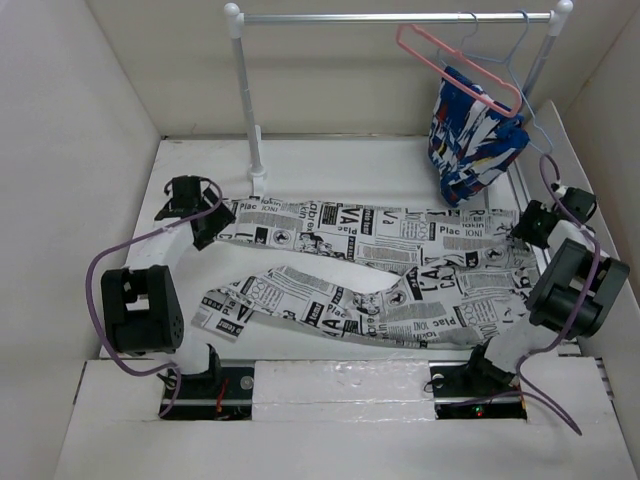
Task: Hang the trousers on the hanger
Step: Flatten out the trousers at the center of the board, then fold the trousers at the center of the board.
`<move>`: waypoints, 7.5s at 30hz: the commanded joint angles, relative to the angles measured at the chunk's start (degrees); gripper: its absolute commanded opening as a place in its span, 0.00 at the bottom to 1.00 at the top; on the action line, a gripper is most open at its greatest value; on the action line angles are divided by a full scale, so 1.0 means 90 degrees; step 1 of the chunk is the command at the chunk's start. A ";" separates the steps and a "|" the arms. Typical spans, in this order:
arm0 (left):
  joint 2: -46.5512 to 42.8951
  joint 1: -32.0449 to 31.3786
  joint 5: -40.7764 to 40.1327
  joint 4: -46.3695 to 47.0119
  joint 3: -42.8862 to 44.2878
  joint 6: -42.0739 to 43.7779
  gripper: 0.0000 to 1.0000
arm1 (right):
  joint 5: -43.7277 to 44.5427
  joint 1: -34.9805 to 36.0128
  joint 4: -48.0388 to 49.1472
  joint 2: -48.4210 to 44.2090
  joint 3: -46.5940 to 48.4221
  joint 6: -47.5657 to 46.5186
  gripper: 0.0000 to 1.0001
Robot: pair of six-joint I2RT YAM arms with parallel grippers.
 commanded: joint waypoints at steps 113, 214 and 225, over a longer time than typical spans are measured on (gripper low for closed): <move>-0.2707 0.0253 -0.3061 -0.2384 -0.1464 -0.3394 0.73 | -0.1627 0.6031 -0.1154 -0.2869 -0.1232 -0.1557 0.53; -0.1742 0.3691 -0.0483 0.0341 -0.2939 -0.2438 0.72 | -0.1832 0.5651 -0.1662 -0.3015 -0.0949 -0.1334 0.65; -0.1300 0.3691 0.0101 0.0655 -0.2247 -0.2067 0.00 | -0.1052 0.4327 -0.2676 -0.3951 -0.1036 -0.0923 0.65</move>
